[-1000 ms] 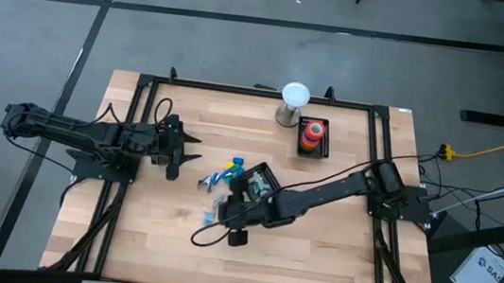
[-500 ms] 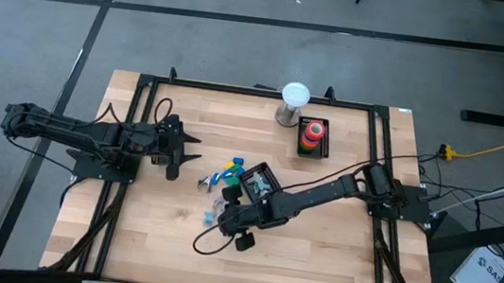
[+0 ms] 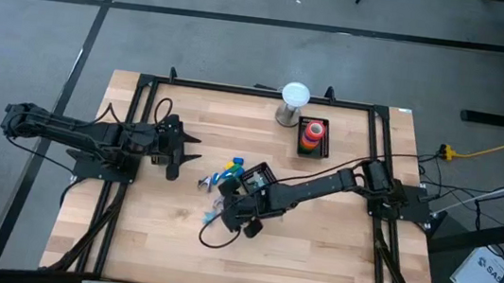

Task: Pick and place Stapler, Stapler remover, tape
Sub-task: Put the purple staple remover into the center black bin

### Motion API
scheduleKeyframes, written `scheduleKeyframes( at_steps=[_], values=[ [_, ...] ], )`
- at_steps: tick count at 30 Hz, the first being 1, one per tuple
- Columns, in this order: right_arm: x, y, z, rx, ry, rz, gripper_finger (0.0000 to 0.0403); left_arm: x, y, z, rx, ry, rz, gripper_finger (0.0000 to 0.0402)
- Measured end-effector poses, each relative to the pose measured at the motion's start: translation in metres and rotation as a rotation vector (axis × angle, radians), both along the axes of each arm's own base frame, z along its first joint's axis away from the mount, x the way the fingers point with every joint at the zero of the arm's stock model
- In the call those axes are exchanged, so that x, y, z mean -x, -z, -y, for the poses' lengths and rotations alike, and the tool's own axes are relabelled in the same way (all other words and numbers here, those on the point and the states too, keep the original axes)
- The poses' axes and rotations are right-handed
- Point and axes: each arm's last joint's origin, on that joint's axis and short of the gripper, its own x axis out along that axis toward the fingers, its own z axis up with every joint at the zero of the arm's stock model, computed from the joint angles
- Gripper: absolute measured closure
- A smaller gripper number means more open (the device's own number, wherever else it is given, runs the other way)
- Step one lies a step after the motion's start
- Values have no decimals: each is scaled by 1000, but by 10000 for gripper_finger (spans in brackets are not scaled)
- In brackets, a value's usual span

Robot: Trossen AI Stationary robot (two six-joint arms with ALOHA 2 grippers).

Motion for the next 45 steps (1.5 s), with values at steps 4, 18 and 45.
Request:
scheduleKeyframes(
  at_steps=[4,18,45],
  values=[
    [-1,2,0,36,-52,0,297,0,0,0,0,0,0,192],
    [-8,18,9,64,-37,-3,297,0,0,0,0,0,0,192],
    [-8,20,-1,-100,66,2,396,0,0,0,0,0,0,192]
  ],
)
